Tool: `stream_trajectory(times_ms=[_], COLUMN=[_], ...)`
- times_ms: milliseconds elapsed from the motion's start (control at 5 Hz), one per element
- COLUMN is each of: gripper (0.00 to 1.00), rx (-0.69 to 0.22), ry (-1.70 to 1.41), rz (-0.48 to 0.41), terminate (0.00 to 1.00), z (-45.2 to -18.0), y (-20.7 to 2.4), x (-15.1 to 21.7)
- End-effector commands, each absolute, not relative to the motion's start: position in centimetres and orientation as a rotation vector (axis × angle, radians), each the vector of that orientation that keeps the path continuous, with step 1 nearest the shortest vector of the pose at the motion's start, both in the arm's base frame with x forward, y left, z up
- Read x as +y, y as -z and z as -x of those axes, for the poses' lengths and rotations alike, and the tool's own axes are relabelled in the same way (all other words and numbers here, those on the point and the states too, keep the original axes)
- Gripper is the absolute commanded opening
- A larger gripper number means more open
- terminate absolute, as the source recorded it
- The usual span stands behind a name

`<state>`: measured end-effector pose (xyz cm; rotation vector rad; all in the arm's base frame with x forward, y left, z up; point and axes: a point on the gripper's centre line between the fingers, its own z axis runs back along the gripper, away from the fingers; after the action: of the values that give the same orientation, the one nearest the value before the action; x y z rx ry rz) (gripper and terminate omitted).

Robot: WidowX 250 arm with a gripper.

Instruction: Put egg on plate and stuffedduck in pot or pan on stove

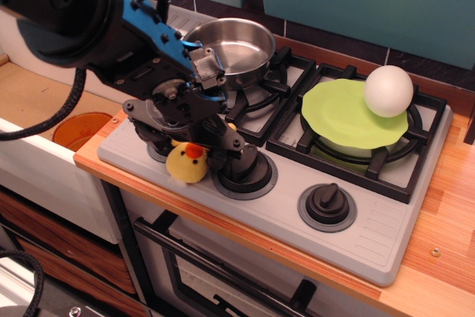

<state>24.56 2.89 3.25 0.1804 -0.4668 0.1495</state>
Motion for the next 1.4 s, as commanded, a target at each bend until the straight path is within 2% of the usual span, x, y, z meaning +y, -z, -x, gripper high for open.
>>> stream_trajectory(times_ms=[0, 400, 800, 1000, 1200], gripper=[0.00, 0.00, 0.00, 0.00, 0.00], rx=[-0.475, -0.453, -0.382, -0.358, -0.352], ry=[-0.191, -0.171, -0.147, -0.130, -0.115], rz=[-0.187, -0.189, -0.222, -0.236, -0.230], terminate=[0.00, 0.00, 0.00, 0.00, 0.00], z=[-25.3, -26.6, -27.9, -29.4, -31.0], y=[-3.2, -4.6, -10.3, -12.7, -13.2], x=[1.7, 1.7, 1.5, 1.3, 1.6])
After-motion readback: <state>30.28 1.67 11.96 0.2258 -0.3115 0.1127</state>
